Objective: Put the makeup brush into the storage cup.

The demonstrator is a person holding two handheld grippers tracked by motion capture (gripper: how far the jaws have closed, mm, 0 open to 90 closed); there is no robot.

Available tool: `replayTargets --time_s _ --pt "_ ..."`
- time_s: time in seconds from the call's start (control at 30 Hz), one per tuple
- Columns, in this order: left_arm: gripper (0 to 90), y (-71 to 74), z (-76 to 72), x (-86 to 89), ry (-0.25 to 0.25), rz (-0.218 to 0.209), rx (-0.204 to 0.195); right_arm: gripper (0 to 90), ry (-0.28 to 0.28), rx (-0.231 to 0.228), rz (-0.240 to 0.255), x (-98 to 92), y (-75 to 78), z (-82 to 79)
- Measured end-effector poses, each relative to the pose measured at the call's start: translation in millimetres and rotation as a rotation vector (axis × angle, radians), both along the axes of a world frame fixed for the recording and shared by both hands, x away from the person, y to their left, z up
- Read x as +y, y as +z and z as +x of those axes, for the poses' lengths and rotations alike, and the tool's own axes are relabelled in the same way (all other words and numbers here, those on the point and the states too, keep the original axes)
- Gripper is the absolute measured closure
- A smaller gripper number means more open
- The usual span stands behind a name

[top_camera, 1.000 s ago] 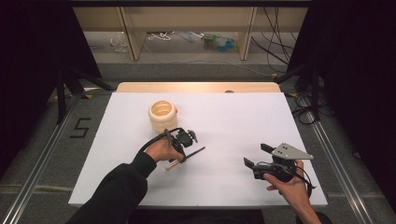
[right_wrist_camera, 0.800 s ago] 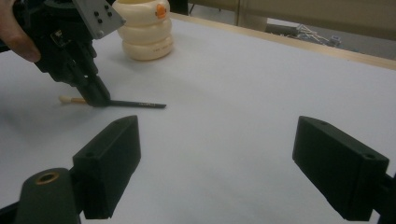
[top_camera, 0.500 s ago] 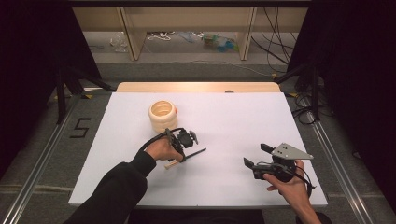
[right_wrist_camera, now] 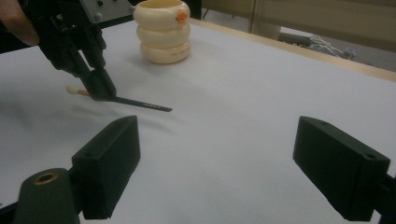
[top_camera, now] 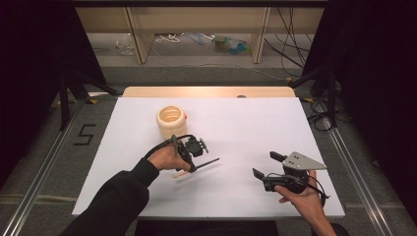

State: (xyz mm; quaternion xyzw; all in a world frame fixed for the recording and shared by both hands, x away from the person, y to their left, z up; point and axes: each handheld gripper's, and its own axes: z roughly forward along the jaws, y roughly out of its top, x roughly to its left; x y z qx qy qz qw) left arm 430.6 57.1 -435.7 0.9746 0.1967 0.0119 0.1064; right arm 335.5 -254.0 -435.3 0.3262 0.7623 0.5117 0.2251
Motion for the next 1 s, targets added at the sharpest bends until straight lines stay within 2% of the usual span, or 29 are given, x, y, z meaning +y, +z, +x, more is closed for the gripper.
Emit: replayTargets --time_s 0.13,0.17,0.23,0.53,0.87,0.97,1.0 --pt "83.0 2.9 -10.2 -3.5 -0.039 -0.001 0.012 15.9 0.052 -0.018 -0.063 9.8 2.2 -5.4" --pt "83.0 2.9 -10.2 -3.5 -0.039 -0.001 0.012 15.9 0.052 -0.018 -0.063 9.8 2.2 -5.4" --pt "83.0 5.4 -15.8 -5.1 -0.051 -0.011 0.012 15.9 0.096 -0.032 -0.063 16.5 1.5 -7.0" --pt "83.0 10.5 -30.4 -9.8 -0.089 -0.030 0.012 15.9 0.144 -0.052 -0.100 28.7 0.7 -12.0" --pt "83.0 13.6 -44.9 -18.1 -0.132 -0.041 0.011 16.0 0.220 -0.087 -0.182 46.5 -1.8 -19.5" --pt "83.0 14.7 -48.5 -20.6 -0.149 -0.042 0.011 16.0 0.255 -0.107 -0.233 54.3 -3.2 -23.1" --pt "83.0 14.7 -48.5 -20.6 -0.149 -0.042 0.011 16.0 0.255 -0.107 -0.233 54.3 -3.2 -23.1"
